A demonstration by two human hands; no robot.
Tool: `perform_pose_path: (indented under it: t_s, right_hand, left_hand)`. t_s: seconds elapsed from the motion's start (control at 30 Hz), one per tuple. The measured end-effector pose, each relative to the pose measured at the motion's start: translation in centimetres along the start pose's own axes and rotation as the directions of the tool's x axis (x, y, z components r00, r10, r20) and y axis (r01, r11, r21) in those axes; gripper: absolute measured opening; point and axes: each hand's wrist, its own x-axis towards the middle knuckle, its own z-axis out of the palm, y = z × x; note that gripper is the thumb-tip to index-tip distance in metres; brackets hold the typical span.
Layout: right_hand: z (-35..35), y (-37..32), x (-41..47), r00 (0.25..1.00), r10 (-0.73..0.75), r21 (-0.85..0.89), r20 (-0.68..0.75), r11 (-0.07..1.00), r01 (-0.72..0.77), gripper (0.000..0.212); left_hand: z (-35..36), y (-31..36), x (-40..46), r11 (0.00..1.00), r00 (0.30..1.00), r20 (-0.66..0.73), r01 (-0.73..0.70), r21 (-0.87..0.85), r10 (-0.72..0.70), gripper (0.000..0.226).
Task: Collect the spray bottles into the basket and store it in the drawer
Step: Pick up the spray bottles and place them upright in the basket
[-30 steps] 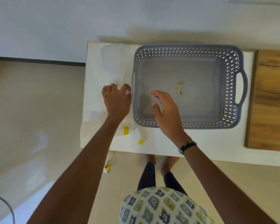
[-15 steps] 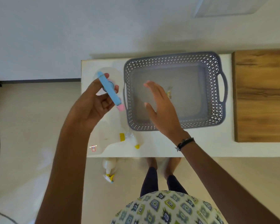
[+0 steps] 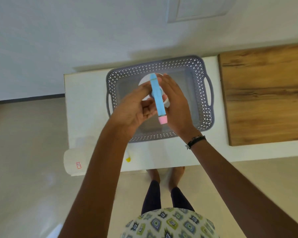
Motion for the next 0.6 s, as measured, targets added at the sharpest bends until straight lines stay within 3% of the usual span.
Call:
perform_pose_path:
  t_s: [0.1,0.17,0.23,0.33,0.6]
  right_hand:
    - [-1.4,1.9,0.1,0.997,0.066,0.131,-0.027,0.989,-0.062,0.047]
    - [-2.3,3.5,0.7,0.995,0.091,0.117,-0.032,0.989,-0.087,0.045]
    - [-3.3,5.3,1.6,0.989,0.124,0.08,-0.075,0.99,-0.118,0.046]
    - [-4.8,7.7,3.5,0.964,0.236,0.156,-0.124,0.964,-0.216,0.044]
    - [-5.3,11.5,5.4,0.973,0.227,-0.025,-0.031,0.973,-0.228,0.05]
  left_hand:
    - [1.9,-0.8,1.2,1.0,0.998,0.054,-0.01,-0.021,0.011,0.029]
    - [2.9,-1.2,2.1,0.998,0.996,0.074,-0.044,0.036,0.041,0.031]
    - [3.6,-1.7,3.3,0.988,0.996,0.035,-0.091,0.126,0.087,0.036]
    - [4.1,-2.7,5.2,0.96,0.986,-0.033,-0.154,0.232,0.166,0.046]
    - [5.7,-5.7,10.3,0.887,0.986,0.035,-0.162,0.433,0.163,0.051]
